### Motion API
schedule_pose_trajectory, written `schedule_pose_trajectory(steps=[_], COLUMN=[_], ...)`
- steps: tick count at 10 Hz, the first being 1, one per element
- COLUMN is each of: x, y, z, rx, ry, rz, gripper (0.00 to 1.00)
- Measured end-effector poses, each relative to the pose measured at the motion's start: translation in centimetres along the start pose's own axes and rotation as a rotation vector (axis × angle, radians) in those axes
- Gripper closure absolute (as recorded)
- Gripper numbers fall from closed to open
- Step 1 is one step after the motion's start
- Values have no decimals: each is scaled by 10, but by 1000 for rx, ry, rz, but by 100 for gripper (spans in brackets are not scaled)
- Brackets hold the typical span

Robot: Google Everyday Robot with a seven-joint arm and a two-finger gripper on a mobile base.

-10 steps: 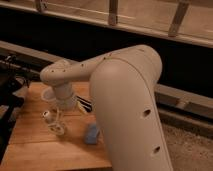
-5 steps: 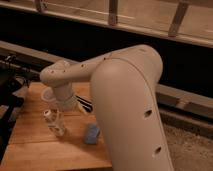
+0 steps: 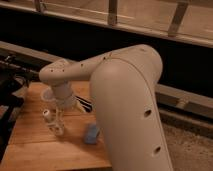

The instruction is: Knock the bottle over

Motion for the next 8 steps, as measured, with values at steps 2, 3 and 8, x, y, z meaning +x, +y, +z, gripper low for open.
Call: schedule_pose_trajectory(steps=[2,3,8], x=[-12,-15,-15], y=[18,18,13], z=[-1,-2,-3], rx=[22,31,31], ry=[4,4,6], rz=[-38,-38,-41], gripper=[20,20,20])
